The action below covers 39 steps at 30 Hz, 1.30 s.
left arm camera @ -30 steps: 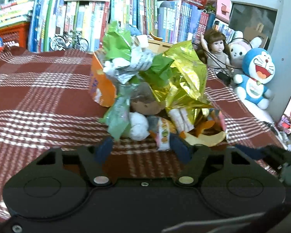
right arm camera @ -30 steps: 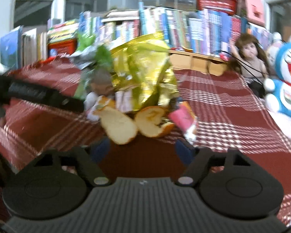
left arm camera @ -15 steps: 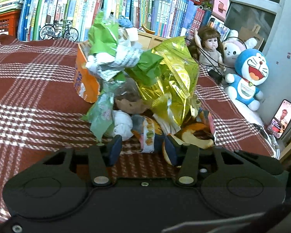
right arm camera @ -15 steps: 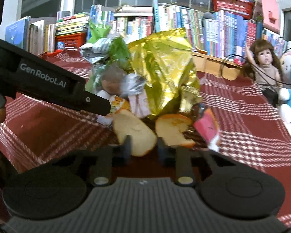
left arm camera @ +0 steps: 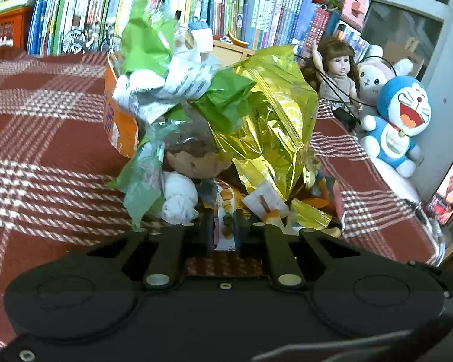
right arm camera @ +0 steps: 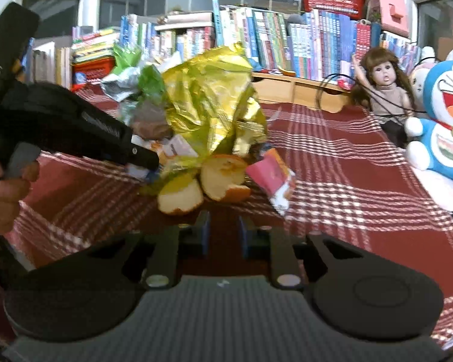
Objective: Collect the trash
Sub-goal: 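Reach into the pile and grasp the macaron snack packet with the left gripper, then grasp an orange peel with the right gripper while the left gripper holds the macaron packet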
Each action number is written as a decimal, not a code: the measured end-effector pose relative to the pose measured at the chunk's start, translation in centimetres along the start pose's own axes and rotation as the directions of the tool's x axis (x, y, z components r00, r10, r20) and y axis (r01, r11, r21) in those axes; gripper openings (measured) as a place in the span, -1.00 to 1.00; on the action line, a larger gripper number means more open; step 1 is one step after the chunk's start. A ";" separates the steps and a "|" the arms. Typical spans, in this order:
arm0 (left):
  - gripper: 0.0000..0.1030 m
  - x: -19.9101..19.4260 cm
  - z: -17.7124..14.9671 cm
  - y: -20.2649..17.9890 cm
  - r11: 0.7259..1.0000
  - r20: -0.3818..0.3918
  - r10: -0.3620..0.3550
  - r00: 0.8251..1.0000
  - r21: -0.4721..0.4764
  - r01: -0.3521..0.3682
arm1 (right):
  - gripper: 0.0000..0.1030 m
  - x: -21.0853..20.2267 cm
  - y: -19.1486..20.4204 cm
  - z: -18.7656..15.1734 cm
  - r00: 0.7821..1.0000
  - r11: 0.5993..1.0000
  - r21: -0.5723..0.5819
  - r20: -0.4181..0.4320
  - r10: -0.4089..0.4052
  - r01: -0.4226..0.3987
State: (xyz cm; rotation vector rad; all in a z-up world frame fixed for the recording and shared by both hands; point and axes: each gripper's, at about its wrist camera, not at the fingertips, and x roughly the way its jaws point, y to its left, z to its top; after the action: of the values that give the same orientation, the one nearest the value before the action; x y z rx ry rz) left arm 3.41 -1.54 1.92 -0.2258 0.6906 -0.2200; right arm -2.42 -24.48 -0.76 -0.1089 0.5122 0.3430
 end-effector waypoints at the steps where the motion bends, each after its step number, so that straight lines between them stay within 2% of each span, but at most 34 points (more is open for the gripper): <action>1: -0.81 -0.2 -0.1 -0.1 1.000 0.000 0.000 1.000 0.007 0.000 | -0.05 0.1 0.2 0.0 1.000 1.000 -0.010 -0.004 0.015 -0.015; 6: -0.83 -1.7 -0.4 -0.2 0.998 0.018 0.019 1.000 0.055 -0.020 | 0.17 1.2 1.8 0.2 0.999 0.998 -0.050 -0.009 0.044 -0.044; 13: -0.83 -4.2 -1.2 0.5 0.994 0.024 0.050 0.998 0.100 -0.053 | 0.21 3.7 2.8 1.2 0.999 0.996 -0.071 -0.009 0.047 -0.048; 14: -0.83 -4.7 -1.4 0.6 0.993 0.027 0.057 0.998 0.105 -0.059 | 0.19 3.9 2.9 1.3 0.999 0.996 -0.075 -0.010 0.051 -0.052; 15: -0.82 -5.0 -1.5 0.8 0.992 0.030 0.063 0.998 0.110 -0.066 | -0.04 4.1 3.0 1.3 0.998 0.995 -0.078 -0.012 0.055 -0.056; 19: -0.74 -5.8 -1.8 1.2 0.990 0.031 0.072 0.997 0.118 -0.076 | -0.12 3.8 3.4 1.3 0.998 0.994 -0.085 -0.003 0.070 -0.070; 20: -0.65 -5.8 -1.9 1.2 0.990 0.031 0.070 0.997 0.119 -0.073 | -0.13 3.5 3.4 1.2 0.997 0.993 -0.089 0.000 0.072 -0.072; 23: -0.15 -5.5 -2.2 1.1 0.992 0.020 0.056 0.998 0.113 -0.058 | -0.13 2.9 3.2 1.1 0.998 0.994 -0.094 0.005 0.064 -0.063; 27: 0.12 -4.3 -2.5 0.5 0.991 0.009 0.058 0.998 0.117 -0.059 | -0.10 1.9 2.6 1.0 0.999 0.995 -0.090 0.006 0.043 -0.043; 31: 0.10 -2.5 -2.7 0.2 0.992 -0.024 0.074 0.997 0.103 -0.071 | 0.02 1.6 1.7 1.1 1.000 0.997 -0.080 0.002 0.018 -0.018; 32: -0.02 -2.2 -2.8 0.1 0.993 -0.024 0.071 0.997 0.099 -0.069 | 0.19 1.5 1.5 1.1 1.000 0.997 -0.075 0.000 0.014 -0.014; 34: -0.04 -2.2 -3.0 -0.3 0.992 -0.013 0.077 0.997 0.104 -0.076 | 0.24 1.5 1.2 1.0 1.000 0.998 -0.064 -0.003 0.009 -0.009; 39: -0.05 -3.6 -3.2 -2.0 0.980 0.035 0.055 0.998 0.192 -0.060 | 0.36 1.6 1.1 0.8 1.000 0.997 -0.074 -0.010 0.016 -0.017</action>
State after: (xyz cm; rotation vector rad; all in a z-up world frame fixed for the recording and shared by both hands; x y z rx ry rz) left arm -1.65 -2.85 2.26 -0.0233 0.6405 -0.2263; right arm -1.14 -22.81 -0.86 -0.1782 0.5095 0.3781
